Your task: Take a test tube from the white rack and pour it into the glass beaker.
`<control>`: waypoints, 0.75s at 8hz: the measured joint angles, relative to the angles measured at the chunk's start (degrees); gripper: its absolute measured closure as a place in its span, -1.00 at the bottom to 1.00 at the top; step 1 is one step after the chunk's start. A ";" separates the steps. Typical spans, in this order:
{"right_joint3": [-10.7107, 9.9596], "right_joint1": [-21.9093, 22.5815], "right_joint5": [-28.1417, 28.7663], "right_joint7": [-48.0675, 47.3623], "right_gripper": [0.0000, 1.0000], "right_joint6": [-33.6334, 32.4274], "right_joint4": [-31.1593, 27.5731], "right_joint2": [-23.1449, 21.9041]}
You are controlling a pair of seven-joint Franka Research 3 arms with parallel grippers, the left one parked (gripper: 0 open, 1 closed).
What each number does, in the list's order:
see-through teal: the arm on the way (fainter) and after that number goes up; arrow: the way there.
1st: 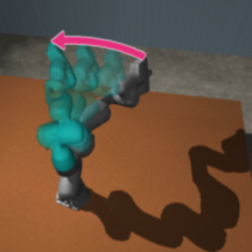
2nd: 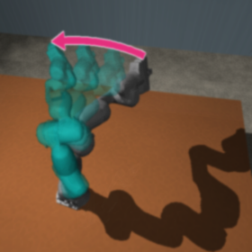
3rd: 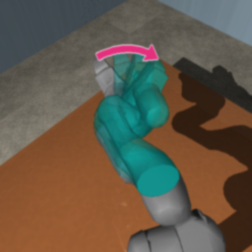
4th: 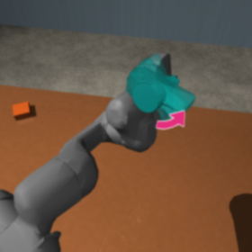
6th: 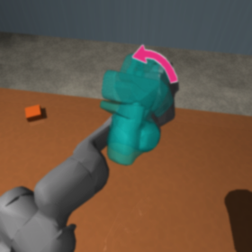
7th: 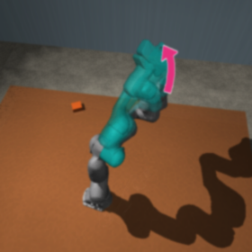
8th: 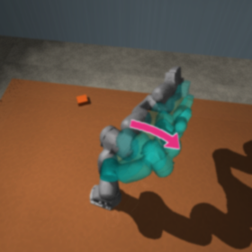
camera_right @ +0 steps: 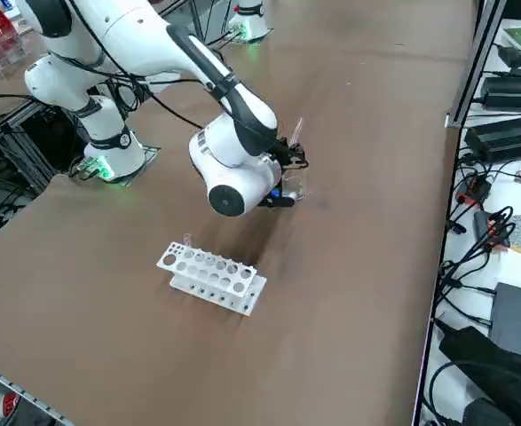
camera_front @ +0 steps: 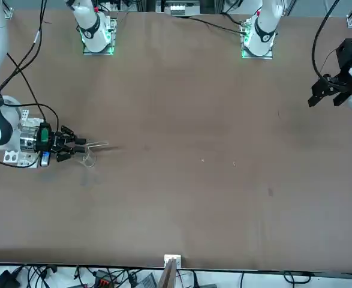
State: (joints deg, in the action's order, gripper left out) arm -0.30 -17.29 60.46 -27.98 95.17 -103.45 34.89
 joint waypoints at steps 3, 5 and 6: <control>0.00 -0.48 0.59 0.84 0.59 -0.52 -0.03 0.18; -0.01 -0.76 1.32 1.67 0.59 -1.03 -0.06 0.56; -0.01 -0.81 1.34 1.73 0.59 -1.08 -0.06 0.68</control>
State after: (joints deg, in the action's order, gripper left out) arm -0.31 -18.10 61.80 -26.25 94.09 -103.51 35.57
